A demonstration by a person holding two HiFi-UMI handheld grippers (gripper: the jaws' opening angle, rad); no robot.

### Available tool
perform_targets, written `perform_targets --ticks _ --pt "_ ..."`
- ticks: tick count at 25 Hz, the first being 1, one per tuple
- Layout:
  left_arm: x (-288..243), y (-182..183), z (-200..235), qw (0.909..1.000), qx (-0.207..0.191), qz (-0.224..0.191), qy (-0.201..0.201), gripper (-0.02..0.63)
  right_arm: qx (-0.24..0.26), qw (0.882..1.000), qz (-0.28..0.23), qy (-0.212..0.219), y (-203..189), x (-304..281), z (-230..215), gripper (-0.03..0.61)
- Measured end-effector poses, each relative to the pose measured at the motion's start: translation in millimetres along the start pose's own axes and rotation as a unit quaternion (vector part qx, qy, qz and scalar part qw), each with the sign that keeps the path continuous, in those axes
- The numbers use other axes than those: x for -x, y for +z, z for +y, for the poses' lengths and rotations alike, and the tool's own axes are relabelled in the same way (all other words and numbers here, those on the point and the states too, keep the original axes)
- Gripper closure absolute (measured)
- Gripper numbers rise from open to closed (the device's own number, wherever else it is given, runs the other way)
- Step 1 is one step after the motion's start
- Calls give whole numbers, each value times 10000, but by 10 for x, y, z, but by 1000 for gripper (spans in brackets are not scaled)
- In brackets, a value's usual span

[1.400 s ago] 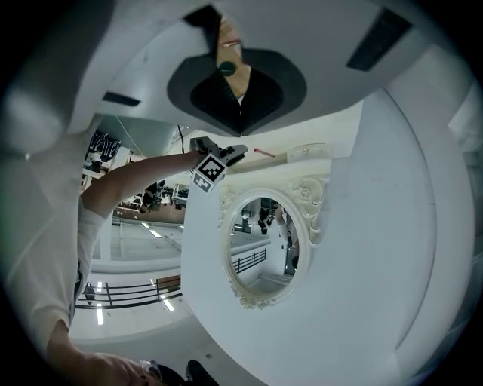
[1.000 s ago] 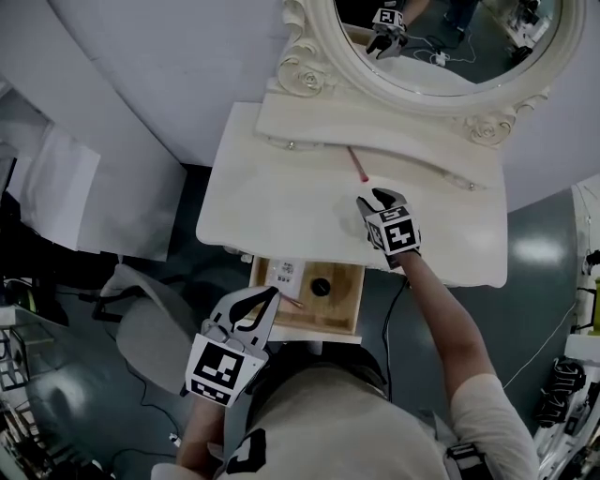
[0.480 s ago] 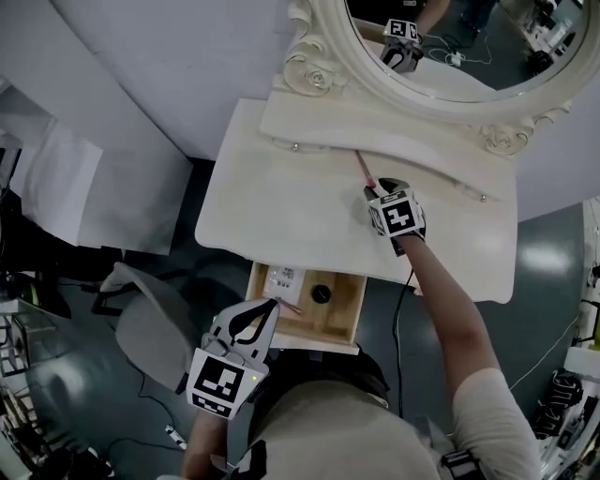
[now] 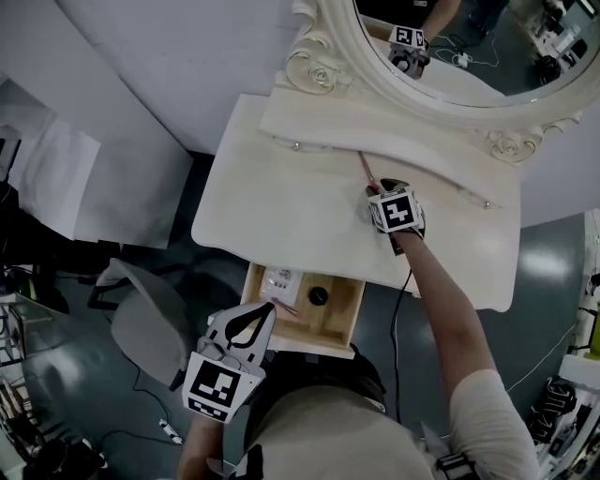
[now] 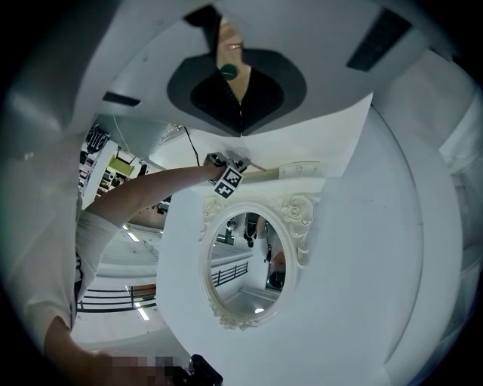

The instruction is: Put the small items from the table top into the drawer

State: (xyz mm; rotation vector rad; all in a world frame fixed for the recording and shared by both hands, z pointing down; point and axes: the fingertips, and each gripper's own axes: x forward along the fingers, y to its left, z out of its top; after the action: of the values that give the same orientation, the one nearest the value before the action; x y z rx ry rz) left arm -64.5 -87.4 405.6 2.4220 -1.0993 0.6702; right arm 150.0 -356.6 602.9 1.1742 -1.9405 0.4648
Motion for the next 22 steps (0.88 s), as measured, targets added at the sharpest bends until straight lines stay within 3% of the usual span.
perform_targets --ticks 5,10,13,18,22 --pt "-20 9 9 10000 -15 -4 6 555 -92 9999 122 53 -20 -21 -12 428" --pt "-6 1 3 10000 19 -2 6 555 -252 9992 166 267 -26 -29 85 510" --pt "21 -11 22 10000 -5 -15 43 555 -204 9995 130 220 -16 -37 103 521" --pt "69 -12 32 10000 7 -32 75 555 -603 9976 131 317 -38 -36 83 525" --pt "107 -14 34 9999 17 -47 92 555 -468 9986 133 214 -30 -24 96 532"
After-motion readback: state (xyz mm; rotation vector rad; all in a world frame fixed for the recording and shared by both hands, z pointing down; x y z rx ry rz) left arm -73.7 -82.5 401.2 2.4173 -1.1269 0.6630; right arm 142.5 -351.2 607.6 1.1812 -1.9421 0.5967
